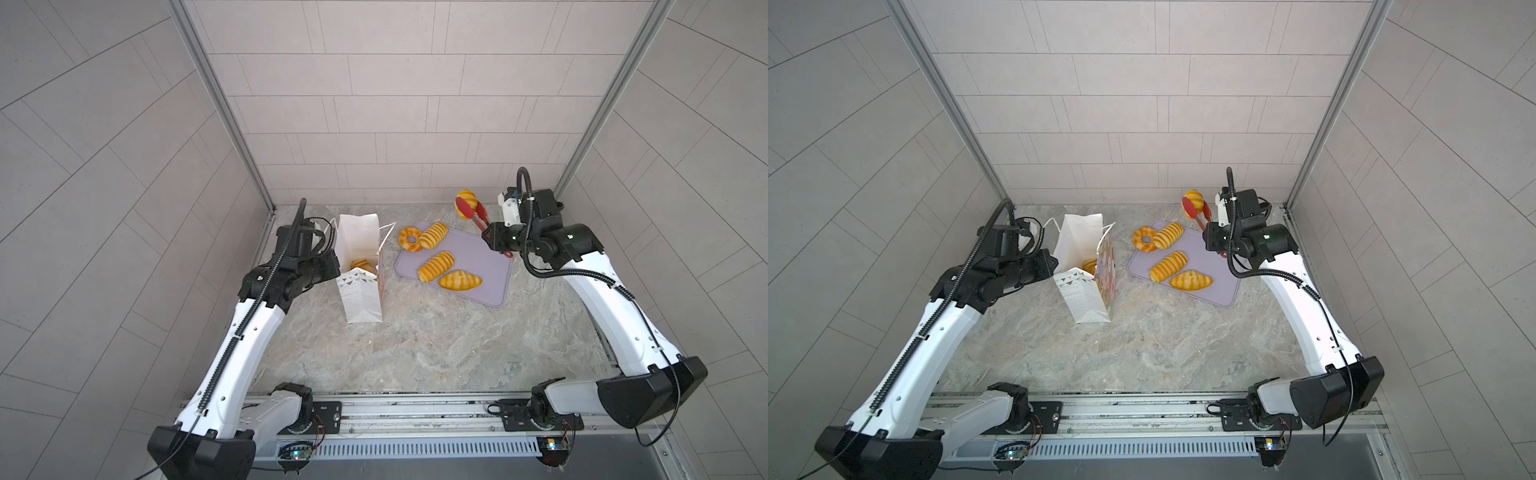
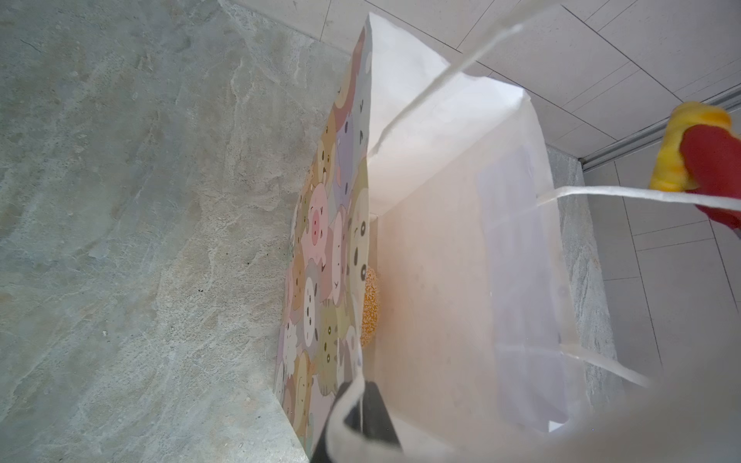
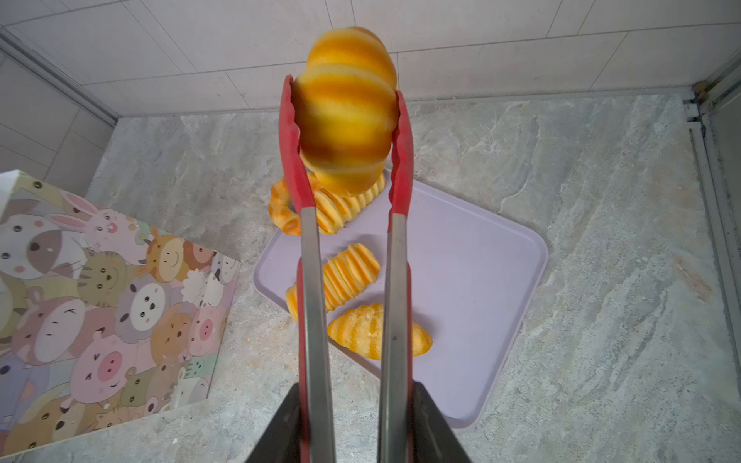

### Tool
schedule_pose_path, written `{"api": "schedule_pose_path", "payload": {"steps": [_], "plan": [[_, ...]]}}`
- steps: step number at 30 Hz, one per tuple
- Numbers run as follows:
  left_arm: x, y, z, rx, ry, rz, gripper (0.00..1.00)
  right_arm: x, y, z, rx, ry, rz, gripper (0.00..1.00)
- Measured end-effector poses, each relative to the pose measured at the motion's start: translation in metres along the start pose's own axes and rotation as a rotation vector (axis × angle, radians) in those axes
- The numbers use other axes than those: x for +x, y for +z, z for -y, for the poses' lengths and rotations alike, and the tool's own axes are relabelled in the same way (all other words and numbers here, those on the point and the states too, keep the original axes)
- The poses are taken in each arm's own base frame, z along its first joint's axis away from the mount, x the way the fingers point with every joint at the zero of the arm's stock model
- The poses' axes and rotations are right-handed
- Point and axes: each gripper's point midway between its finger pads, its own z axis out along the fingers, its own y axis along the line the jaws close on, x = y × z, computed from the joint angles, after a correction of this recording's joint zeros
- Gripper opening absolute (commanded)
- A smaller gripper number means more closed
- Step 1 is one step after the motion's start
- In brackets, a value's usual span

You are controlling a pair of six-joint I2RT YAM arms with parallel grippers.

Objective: Place the fake bread into the paper bag
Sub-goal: 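Lift the striped round bun with the tongs and carry it toward the bag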

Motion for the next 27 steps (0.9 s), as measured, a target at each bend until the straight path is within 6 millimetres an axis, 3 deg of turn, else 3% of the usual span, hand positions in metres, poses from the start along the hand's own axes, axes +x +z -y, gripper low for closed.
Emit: {"api": "schedule_pose_path", "payload": {"steps": [21,27], "plan": [[0.000,0.000,0.000,0.002,0.000,-0.002,0.09,-0.028,-0.059,-0.102,-0.223,-0.125,0.109,0.38],[0.000,0.000,0.000,0.003,0.000,-0.002,0.09,-0.028,-0.064,-0.129,-0.265,-0.167,0.110,0.38]]}}
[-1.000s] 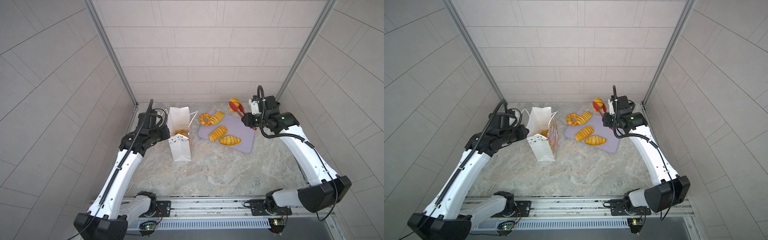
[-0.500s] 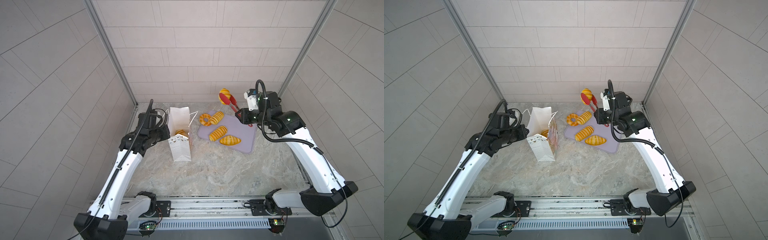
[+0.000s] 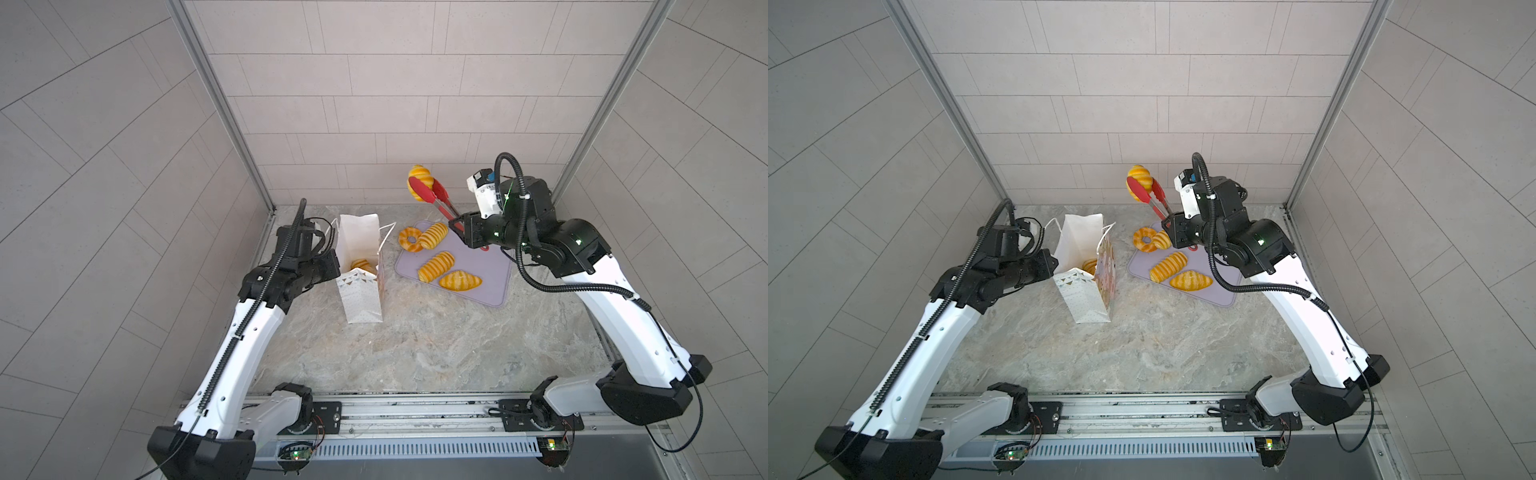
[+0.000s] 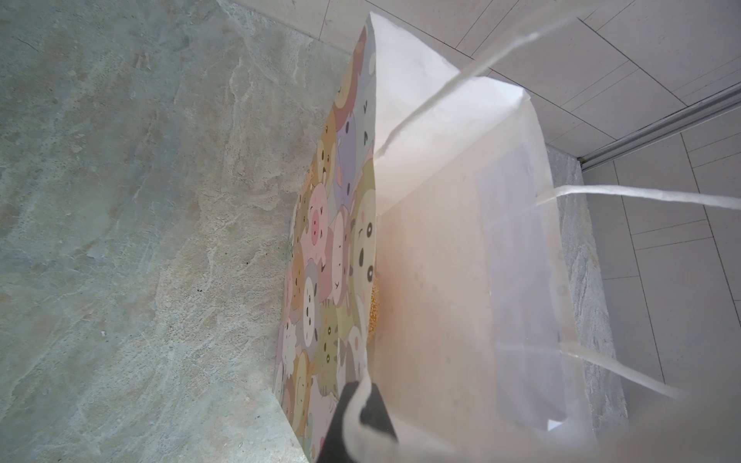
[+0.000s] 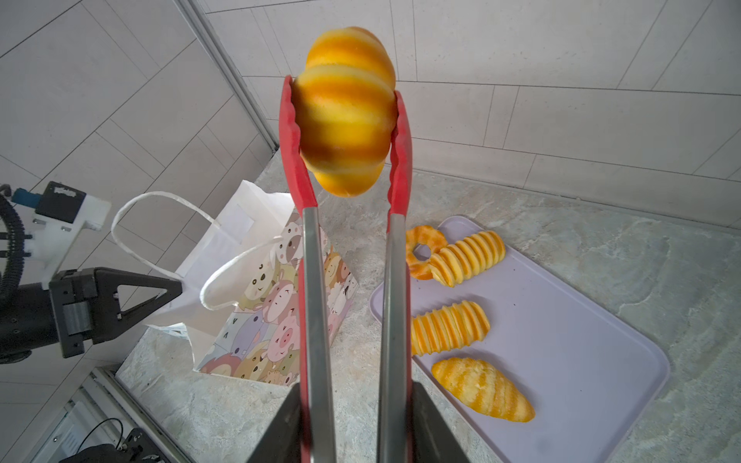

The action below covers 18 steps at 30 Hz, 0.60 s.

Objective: Place the fake bread into the paper bag
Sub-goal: 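Lift the striped round bun with the tongs and carry it toward the bag, then move the tongs with the striped bun over the bag mouth with the right gripper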

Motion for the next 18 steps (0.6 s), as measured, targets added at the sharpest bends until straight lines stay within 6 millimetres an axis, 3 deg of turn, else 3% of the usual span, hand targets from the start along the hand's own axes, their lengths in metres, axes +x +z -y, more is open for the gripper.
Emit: {"api": "schedule_pose_path", "payload": {"steps": [18], "plan": [[0.000,-0.001,0.000,0.001,-0.007,0.002,0.09,0.001,0.009,-0.071,-0.103,-0.115,-0.020,0.38]]}}
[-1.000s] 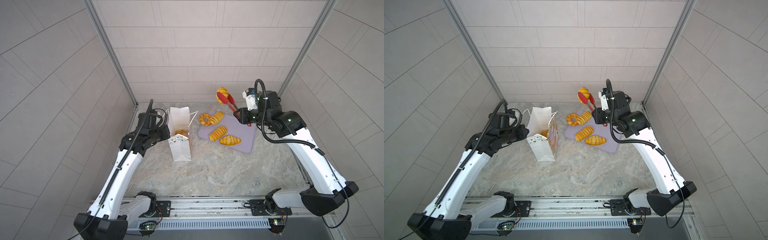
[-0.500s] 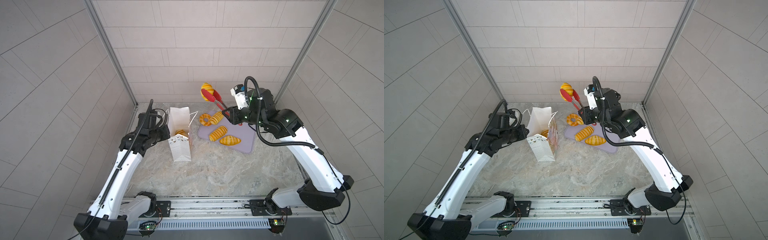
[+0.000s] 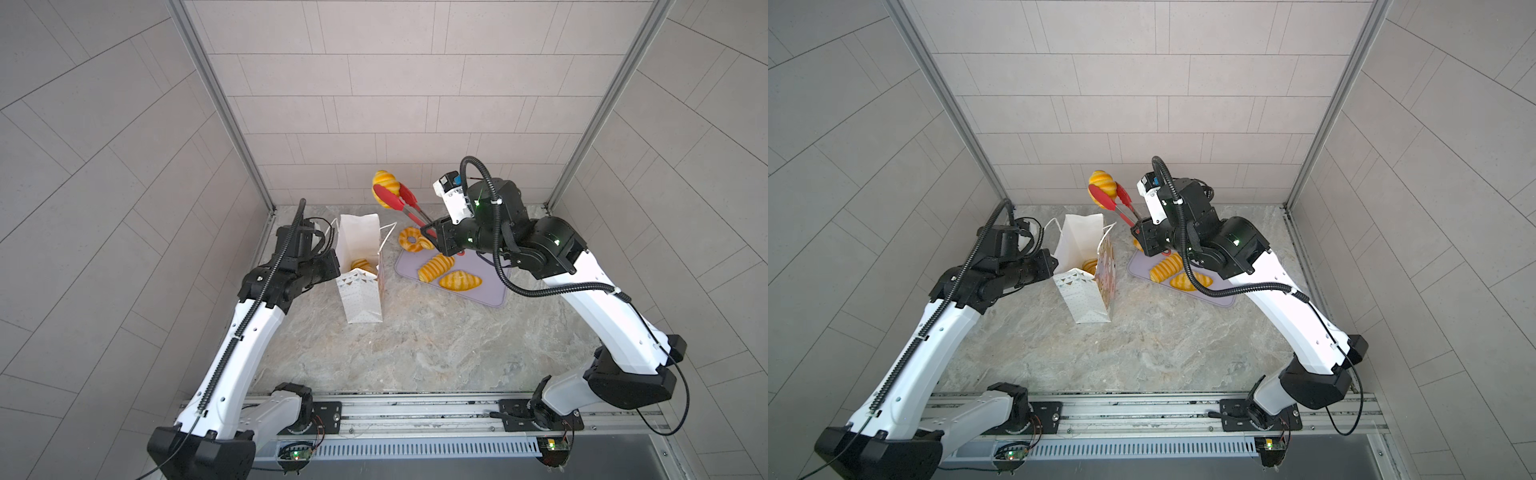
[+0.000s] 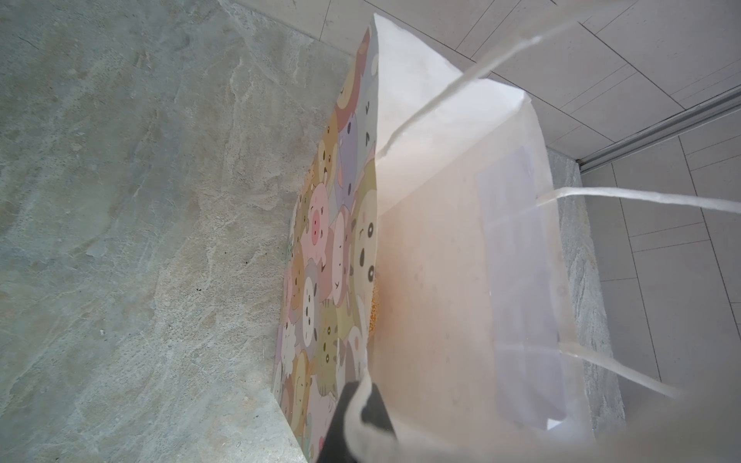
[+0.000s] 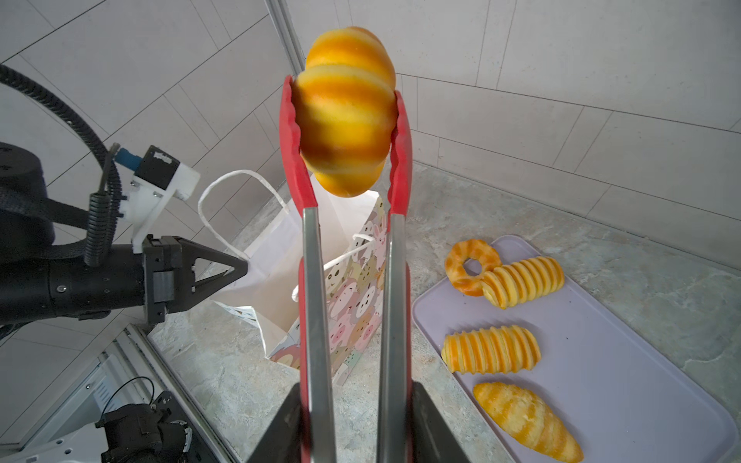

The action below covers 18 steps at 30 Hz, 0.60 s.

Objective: Place the fake bread into the paper bag
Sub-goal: 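Move the tongs with the striped bun over the bag mouth with the right gripper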

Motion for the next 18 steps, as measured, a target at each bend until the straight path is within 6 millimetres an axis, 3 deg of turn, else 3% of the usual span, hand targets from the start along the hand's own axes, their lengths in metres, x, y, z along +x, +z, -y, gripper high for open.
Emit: {"api": "schedule_pose_path", "payload": {"steps": [10,18], "plan": [[0.000,-0.001,0.000,0.001,0.000,0.002,0.09,0.010,0.026,-0.037,-0.021,-0.089,-0.045,0.38],[0.000,-0.001,0.000,0.002,-0.005,0.004,0.09,0.025,0.037,-0.045,-0.002,-0.138,-0.094,0.38]]}}
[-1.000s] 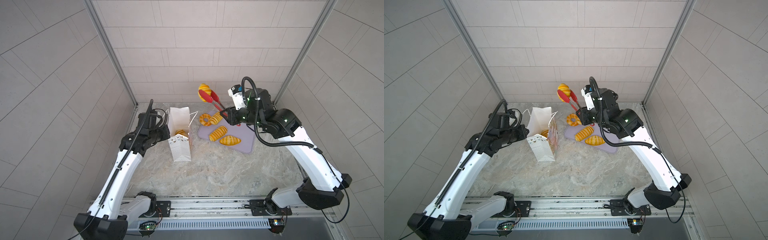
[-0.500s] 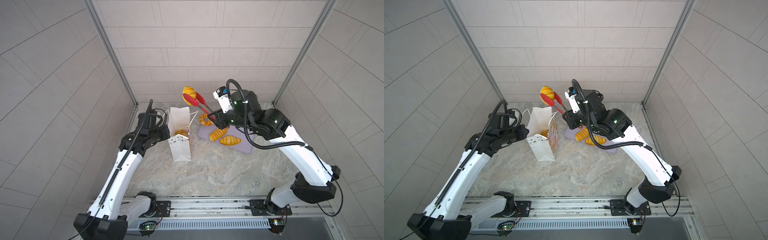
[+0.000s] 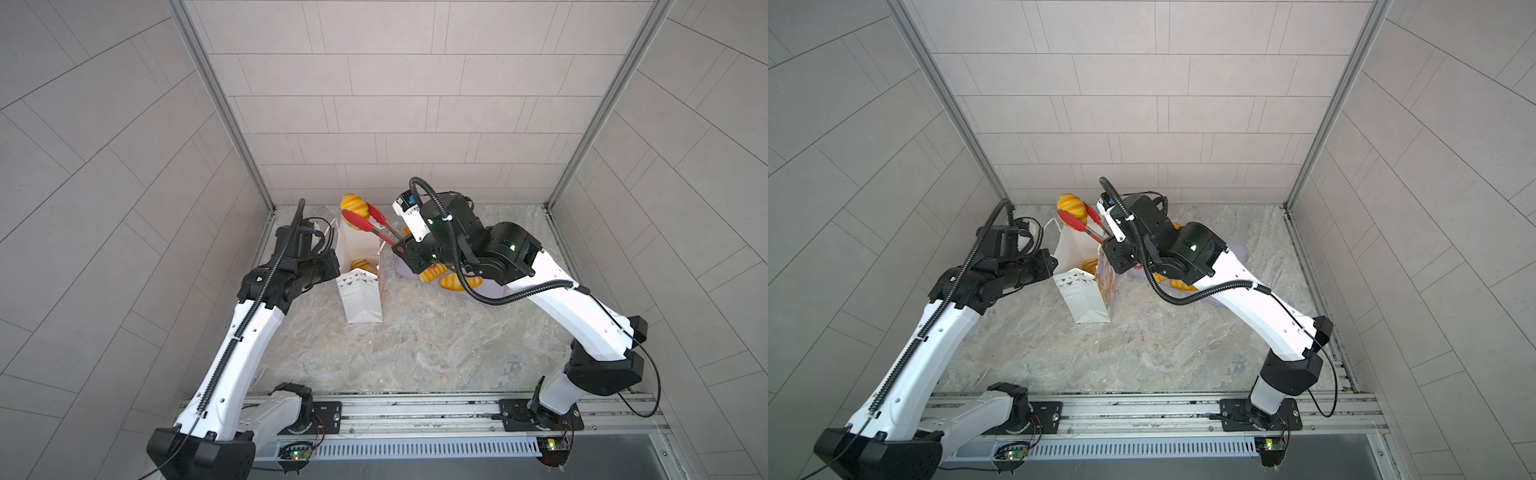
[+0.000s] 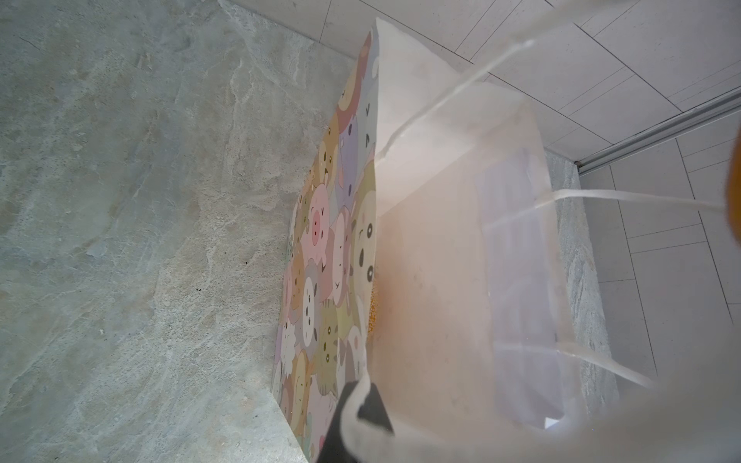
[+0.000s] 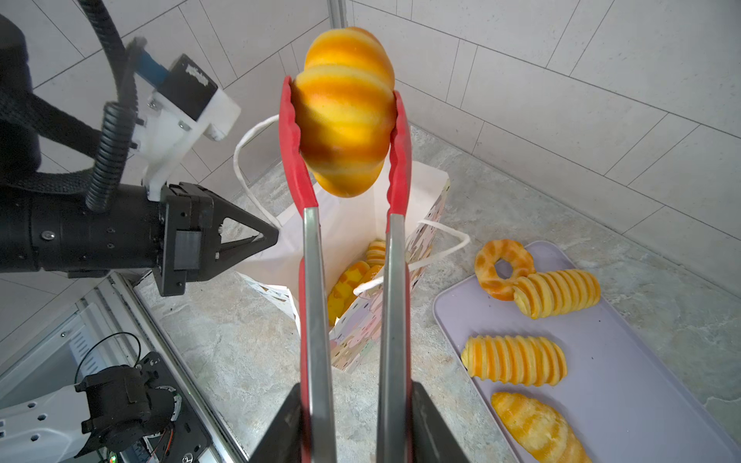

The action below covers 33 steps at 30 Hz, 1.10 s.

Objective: Place the fake bread into the paper bag
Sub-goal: 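Move the tongs with the striped bun over the bag mouth with the right gripper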

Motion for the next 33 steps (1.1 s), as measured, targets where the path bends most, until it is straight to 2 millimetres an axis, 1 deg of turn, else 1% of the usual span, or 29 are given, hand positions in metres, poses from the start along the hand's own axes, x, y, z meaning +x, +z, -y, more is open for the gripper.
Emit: {"api": "schedule_pose_path", "payload": {"steps": [10,23,27,33], "plan": [[0.000,0.000,0.000,0.000,-0.003,0.000,0.09,0.010,0.011,-0.002,0.024,-0.029,-0.036,0.38],[0.000,0.000,0.000,0.000,-0.005,0.001,0.09,0.033,0.028,-0.004,0.035,-0.056,-0.113,0.40],[0.000,0.000,0.000,0.000,-0.005,0.001,0.09,0.037,0.030,-0.004,0.040,-0.061,-0.125,0.42],[0.000,0.000,0.000,0.000,-0.005,0.001,0.09,0.038,0.031,-0.004,0.044,-0.064,-0.129,0.48]]}}
